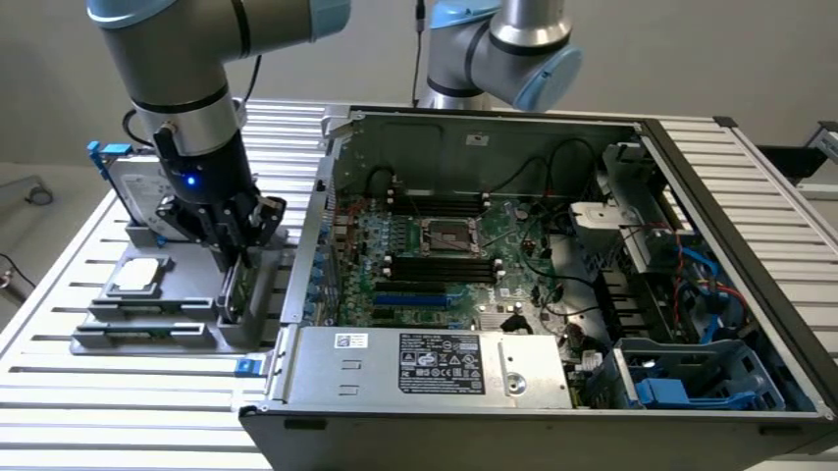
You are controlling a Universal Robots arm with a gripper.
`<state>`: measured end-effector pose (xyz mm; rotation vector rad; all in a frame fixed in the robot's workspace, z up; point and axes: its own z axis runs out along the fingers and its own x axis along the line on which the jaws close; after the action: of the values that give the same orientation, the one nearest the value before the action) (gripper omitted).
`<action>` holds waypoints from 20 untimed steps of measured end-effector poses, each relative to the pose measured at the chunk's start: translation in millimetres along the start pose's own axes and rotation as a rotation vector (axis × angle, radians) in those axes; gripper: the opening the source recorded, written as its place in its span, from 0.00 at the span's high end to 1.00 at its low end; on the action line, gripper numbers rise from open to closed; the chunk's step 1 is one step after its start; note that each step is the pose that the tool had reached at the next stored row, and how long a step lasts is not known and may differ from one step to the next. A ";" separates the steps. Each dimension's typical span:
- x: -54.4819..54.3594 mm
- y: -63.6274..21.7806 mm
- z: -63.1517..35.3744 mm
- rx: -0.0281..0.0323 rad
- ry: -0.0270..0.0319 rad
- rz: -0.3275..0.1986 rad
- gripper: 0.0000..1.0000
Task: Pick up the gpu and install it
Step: 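Pick up the gpu and move the gpu toward the slot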
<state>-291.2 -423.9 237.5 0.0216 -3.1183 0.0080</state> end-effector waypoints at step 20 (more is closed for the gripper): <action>0.4 -0.1 -13.6 -0.0059 -0.0041 0.000 0.73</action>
<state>-291.3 -423.9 251.1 0.0217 -3.1224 -0.0012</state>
